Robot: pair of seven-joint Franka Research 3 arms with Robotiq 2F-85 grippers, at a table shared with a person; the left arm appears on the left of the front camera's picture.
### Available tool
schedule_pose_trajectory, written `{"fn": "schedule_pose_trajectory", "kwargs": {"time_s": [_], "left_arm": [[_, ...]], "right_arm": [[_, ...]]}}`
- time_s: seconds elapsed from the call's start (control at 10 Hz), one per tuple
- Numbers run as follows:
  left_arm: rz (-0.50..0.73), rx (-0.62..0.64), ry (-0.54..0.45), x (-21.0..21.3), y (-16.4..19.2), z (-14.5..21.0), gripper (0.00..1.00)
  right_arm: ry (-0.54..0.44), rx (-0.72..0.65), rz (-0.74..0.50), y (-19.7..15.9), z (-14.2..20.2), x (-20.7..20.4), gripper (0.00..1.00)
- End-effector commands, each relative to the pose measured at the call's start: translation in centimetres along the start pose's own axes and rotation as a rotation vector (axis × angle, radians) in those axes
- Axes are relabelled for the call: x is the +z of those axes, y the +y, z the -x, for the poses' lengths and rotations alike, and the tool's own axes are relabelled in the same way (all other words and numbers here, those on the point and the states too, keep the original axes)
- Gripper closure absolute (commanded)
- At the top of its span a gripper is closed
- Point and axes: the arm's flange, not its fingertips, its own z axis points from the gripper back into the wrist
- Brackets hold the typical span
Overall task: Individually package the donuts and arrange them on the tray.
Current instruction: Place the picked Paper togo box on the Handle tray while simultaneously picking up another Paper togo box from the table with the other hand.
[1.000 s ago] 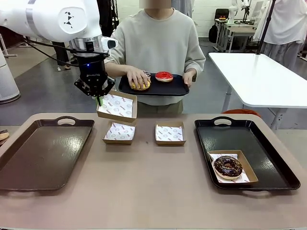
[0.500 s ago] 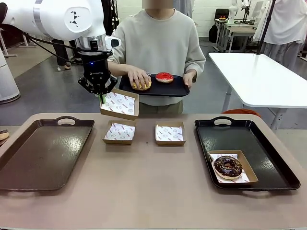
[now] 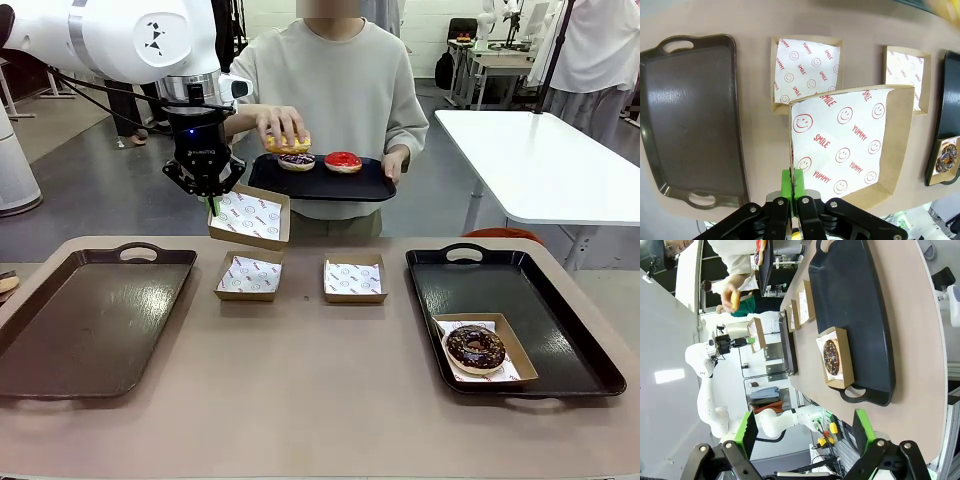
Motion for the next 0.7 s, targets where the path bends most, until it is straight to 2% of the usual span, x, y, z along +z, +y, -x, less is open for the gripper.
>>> {"fn": "schedule_pose_trajectory", "kwargs": {"time_s": [0.0,0.6], "left_arm": [[-0.003,0.006,0.001,0.04,0.41,0.59,1.00],[-0.003,0.006,0.001,0.04,0.41,0.59,1.00]], "right_arm": [[0.006,-0.011,-0.004,0.25,-0.11,0.20,0.00],[0.006,-0.011,-0.004,0.25,-0.11,0.20,0.00]]}}
